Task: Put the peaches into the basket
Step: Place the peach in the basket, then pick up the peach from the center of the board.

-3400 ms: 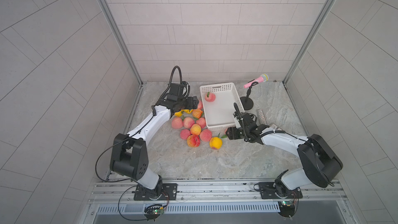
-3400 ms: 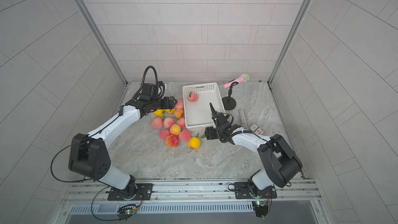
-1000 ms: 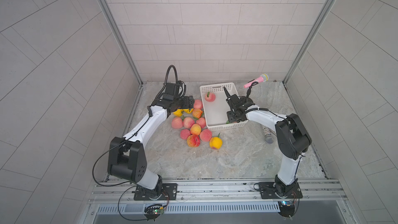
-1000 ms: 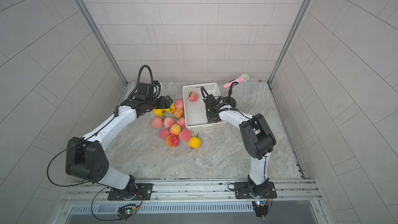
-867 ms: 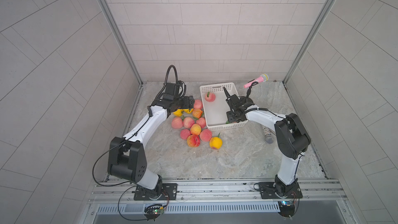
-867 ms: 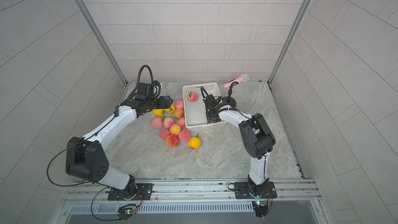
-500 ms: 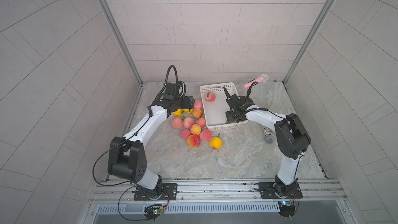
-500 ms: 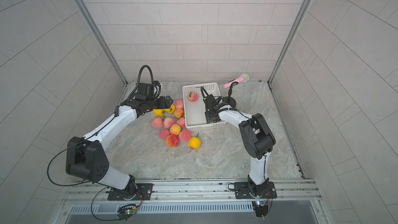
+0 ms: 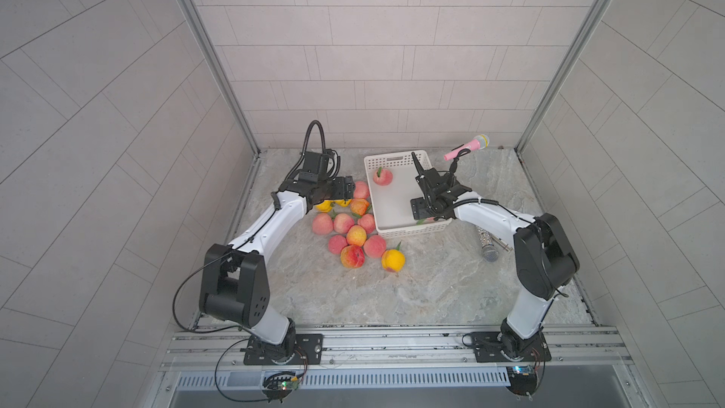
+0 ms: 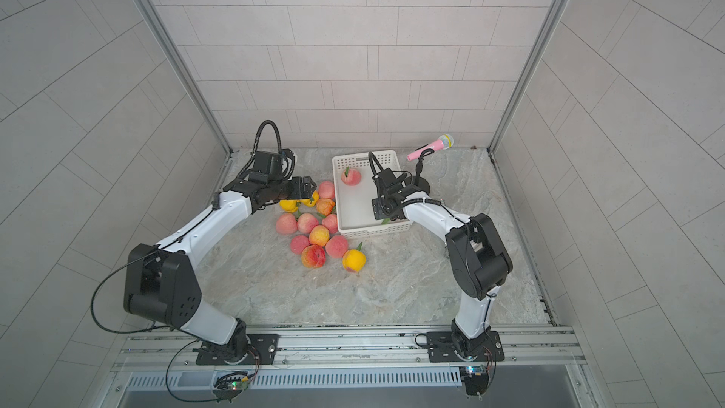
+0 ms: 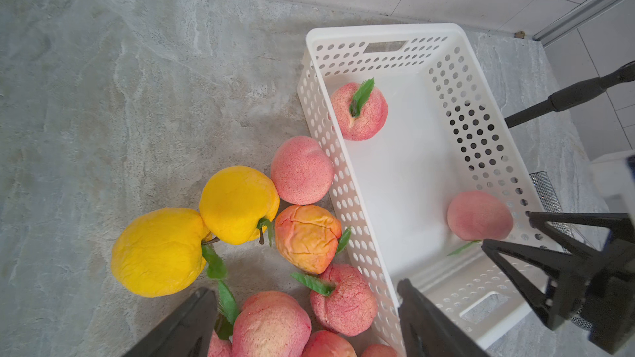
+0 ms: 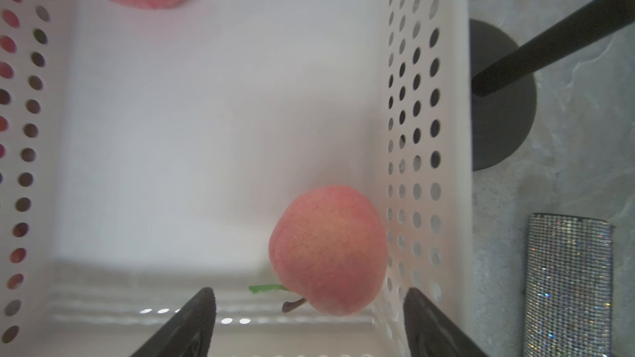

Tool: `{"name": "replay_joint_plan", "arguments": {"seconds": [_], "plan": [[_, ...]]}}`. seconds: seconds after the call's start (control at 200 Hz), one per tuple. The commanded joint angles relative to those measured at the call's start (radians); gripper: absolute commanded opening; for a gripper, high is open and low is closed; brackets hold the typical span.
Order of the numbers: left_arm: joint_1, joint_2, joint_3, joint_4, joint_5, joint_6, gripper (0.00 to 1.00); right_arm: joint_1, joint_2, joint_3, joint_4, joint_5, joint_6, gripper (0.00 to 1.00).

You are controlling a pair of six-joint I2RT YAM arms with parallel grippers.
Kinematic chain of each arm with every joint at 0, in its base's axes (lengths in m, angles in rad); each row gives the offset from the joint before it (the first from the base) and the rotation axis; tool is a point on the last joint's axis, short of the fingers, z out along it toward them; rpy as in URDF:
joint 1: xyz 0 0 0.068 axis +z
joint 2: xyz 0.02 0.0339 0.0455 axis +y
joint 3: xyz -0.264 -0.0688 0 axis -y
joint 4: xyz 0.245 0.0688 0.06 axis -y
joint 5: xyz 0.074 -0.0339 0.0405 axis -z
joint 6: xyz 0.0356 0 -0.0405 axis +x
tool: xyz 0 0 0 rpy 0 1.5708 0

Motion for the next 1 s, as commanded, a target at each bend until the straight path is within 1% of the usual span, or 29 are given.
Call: {"name": "replay_joint_plan", "arguments": {"seconds": [0.0, 0.11, 0.22, 0.375, 0.58, 0.776, 0.901, 0.996], "plan": [[0.005, 0.019, 0.02, 0.0, 0.003, 0.013, 0.89, -0.001, -0.102, -0.031, 0.015, -0.003, -0.005, 0.87], [0.005, 0.053, 0.042, -0.004, -0.006, 0.024, 0.89, -0.001, -0.192, -0.089, 0.062, -0.038, -0.025, 0.87], [0.006, 0.101, 0.075, -0.015, -0.016, 0.043, 0.89, -0.001, -0.295, -0.183, 0.165, -0.087, -0.043, 0.86], [0.006, 0.203, 0.175, -0.027, 0.028, 0.065, 0.89, 0.0, -0.399, -0.291, 0.245, -0.12, -0.032, 0.86], [0.015, 0.319, 0.309, -0.083, -0.014, 0.081, 0.86, -0.001, -0.442, -0.329, 0.229, -0.132, -0.026, 0.86], [0.015, 0.386, 0.36, -0.105, 0.011, 0.098, 0.86, -0.001, -0.483, -0.372, 0.242, -0.127, -0.027, 0.87], [0.015, 0.434, 0.389, -0.125, 0.023, 0.107, 0.82, -0.001, -0.493, -0.377, 0.239, -0.13, -0.025, 0.87], [0.013, 0.461, 0.412, -0.138, 0.042, 0.113, 0.81, -0.001, -0.504, -0.385, 0.242, -0.13, -0.026, 0.87]]}}
